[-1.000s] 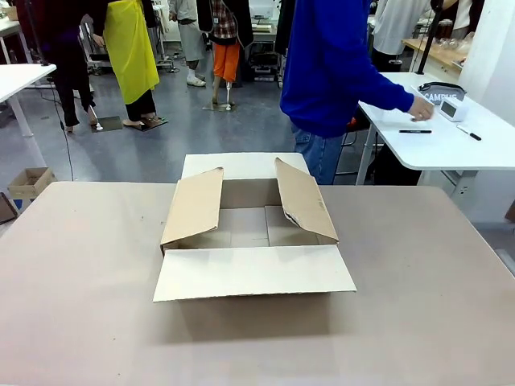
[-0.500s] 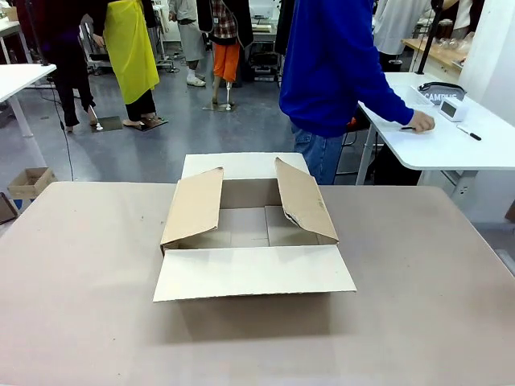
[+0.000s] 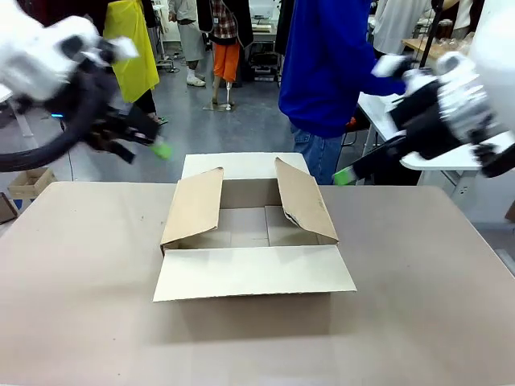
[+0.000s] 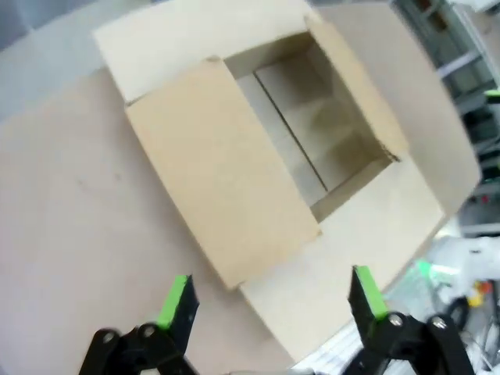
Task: Pack the gift set into the box.
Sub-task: Place both hands on the side flaps of the Package Box and spread them outward.
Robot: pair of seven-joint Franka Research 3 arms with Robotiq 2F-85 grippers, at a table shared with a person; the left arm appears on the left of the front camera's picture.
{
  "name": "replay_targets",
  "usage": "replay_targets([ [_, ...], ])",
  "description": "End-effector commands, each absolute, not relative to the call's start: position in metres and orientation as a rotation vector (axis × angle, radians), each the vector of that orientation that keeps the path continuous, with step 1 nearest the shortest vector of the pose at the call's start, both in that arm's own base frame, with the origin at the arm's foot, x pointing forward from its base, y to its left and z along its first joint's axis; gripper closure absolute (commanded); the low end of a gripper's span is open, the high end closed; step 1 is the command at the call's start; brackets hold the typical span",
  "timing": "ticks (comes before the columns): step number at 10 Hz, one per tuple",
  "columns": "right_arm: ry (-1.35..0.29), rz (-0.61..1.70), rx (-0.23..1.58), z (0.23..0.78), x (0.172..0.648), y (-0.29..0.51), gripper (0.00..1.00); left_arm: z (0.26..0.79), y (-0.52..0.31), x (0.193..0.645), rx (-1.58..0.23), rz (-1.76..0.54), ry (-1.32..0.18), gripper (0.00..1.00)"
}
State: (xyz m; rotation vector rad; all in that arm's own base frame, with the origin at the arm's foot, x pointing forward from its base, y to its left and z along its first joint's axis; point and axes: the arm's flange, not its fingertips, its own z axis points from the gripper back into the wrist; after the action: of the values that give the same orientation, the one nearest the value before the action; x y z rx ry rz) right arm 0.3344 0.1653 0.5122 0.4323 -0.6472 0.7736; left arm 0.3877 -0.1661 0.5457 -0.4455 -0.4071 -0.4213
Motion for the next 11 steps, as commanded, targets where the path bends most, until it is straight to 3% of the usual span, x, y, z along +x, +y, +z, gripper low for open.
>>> replay_targets([
  [1, -0.896, 0.972, 0.482, 0.475, 0.359, 0.185, 0.0, 0.534, -0.176, 0.43, -0.367, -0.419, -0.32, 0.0],
  [4, -0.885, 0.943, 0.549, 0.441, 0.361, 0.187, 0.0, 0.493, -0.196, 0.445, -0.371, -0.346, -0.275, 0.0],
  [5, -0.853, 0.907, 0.535, 0.439, 0.362, 0.176, 0.0, 0.5, -0.201, 0.44, -0.363, -0.425, -0.29, 0.0],
  [6, -0.869, 0.955, 0.45, 0.463, 0.346, 0.2, 0.0, 0.5, -0.201, 0.44, -0.363, -0.425, -0.29, 0.0],
  [9, -0.869, 0.955, 0.45, 0.463, 0.346, 0.2, 0.0, 0.495, -0.205, 0.443, -0.372, -0.412, -0.283, 0.0],
  [11, -0.869, 0.955, 0.45, 0.463, 0.346, 0.2, 0.0, 0.485, -0.252, 0.463, -0.253, -0.318, -0.313, 0.0],
])
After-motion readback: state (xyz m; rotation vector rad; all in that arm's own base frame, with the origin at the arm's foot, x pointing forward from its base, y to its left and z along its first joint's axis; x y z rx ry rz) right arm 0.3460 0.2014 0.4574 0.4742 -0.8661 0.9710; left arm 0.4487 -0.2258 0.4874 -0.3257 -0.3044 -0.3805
